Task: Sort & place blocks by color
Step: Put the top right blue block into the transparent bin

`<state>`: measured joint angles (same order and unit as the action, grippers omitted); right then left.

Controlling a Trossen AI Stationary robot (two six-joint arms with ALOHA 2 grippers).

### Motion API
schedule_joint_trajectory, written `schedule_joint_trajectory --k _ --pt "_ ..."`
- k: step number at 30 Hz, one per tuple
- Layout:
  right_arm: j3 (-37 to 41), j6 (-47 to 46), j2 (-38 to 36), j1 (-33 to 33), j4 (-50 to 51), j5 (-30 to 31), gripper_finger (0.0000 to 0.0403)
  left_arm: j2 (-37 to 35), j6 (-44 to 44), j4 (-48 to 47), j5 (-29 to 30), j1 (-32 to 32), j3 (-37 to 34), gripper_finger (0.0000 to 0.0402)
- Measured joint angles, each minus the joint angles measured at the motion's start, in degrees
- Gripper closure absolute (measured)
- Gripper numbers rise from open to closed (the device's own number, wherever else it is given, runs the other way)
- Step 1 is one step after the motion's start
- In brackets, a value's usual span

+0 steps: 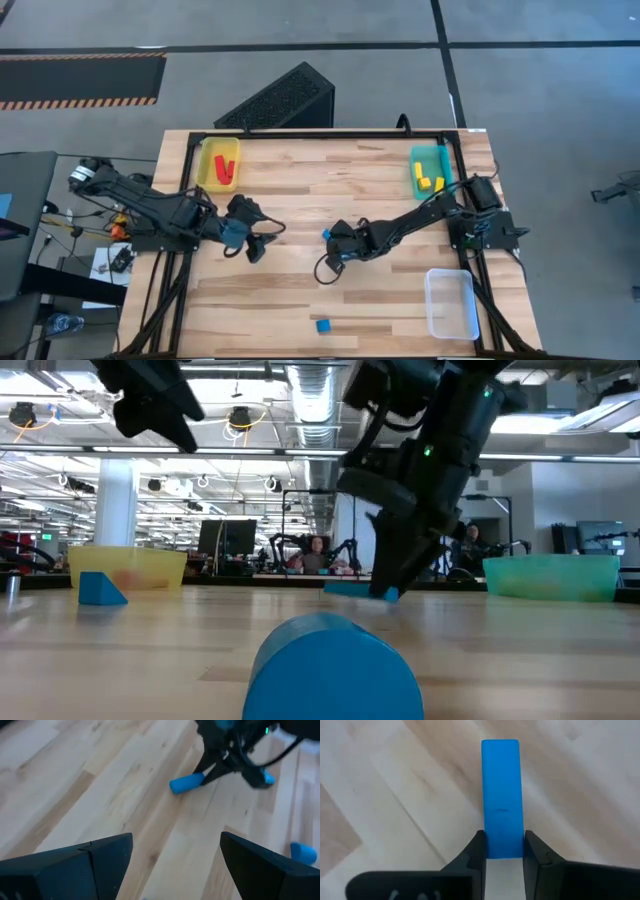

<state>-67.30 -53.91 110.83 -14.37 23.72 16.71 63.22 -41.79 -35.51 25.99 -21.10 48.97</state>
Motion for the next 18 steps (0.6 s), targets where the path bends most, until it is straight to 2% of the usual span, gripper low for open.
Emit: schedule_joint_trajectory --k 4,8,12,18 --pt "-2.06 4.79 -4.35 -1.83 3.25 3.83 0.0331 0.0 -1.62 3.61 0.0 2.1 0.0 0.0111" --pt "-6.24 16.76 -7.82 -4.98 8.31 11.5 0.0331 0.27 -5.48 8.32 -3.12 6.2 0.0 0.0111" --pt "-11.21 28.96 -8.41 -7.24 14.03 19.54 0.0331 1.68 -5.44 16.62 -12.25 11.95 -0.66 0.0113" --pt "-16.22 34.72 -8.38 -8.75 21.58 29.32 0.0331 5.45 -5.5 25.08 -26.27 18.67 -0.75 0.0155"
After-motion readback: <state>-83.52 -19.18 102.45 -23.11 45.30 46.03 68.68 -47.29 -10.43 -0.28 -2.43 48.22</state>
